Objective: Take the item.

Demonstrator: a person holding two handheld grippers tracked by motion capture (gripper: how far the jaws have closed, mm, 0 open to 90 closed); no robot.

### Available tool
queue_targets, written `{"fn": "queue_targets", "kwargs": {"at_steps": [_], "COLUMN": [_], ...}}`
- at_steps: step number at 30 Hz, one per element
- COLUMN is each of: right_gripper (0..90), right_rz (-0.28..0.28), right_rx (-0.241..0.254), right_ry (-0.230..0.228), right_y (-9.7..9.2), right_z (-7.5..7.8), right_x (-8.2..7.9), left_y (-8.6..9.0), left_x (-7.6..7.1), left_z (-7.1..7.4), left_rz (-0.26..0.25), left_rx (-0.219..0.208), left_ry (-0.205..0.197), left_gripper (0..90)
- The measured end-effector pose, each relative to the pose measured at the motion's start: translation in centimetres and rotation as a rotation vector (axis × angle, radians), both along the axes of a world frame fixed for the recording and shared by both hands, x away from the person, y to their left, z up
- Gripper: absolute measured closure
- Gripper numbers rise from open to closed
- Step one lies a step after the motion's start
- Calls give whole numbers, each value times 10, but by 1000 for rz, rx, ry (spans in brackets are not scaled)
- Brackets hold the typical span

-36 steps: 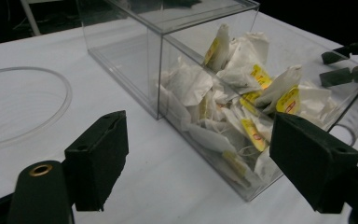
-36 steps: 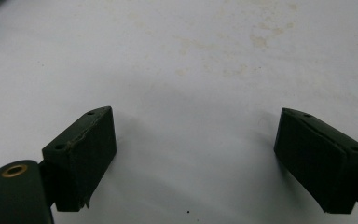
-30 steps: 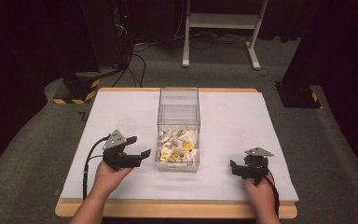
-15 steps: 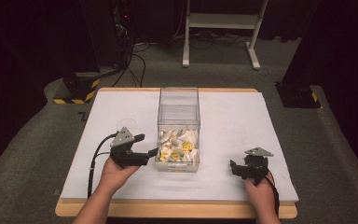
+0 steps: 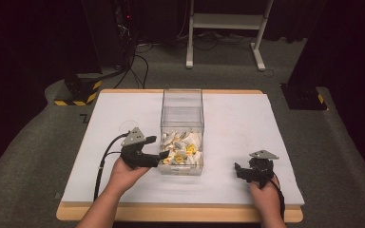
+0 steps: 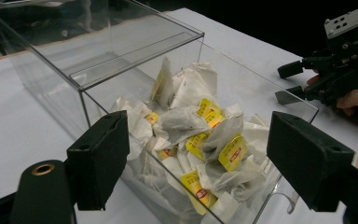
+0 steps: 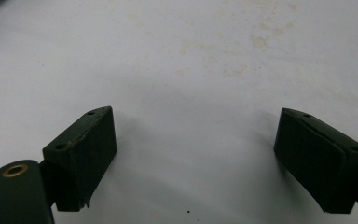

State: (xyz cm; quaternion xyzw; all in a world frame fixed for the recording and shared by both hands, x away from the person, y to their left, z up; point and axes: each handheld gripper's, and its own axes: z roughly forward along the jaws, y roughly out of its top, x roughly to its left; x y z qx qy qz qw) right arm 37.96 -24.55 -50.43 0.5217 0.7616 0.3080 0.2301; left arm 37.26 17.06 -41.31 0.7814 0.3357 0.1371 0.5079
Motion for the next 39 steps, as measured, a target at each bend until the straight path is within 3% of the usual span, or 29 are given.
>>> {"fn": "queue_targets", "kwargs": {"at_steps": [9,17,21,29,39], "right_gripper": [130,130,130,129,130], "right_rz": [0,0,0,0,1], "right_rx": [0,1,1,1,1], "right_ry": [0,1,0,1,1], "right_y": [0,0,0,0,0], "right_z": [0,0,0,0,0], "right_x": [0,0,0,0,0], "left_y": [-12,-28,-35,-42,-41], "left_x": [6,12,16,26,26], "left_z": [-6,-9,-9,-14,-14], "left_rz": [-41,-68,-80,-123,-138], "left_rx": [-2,59,89,126,142], "left_ry": [49,58,65,149,138], "left_gripper": [234,286,348,503,671]}}
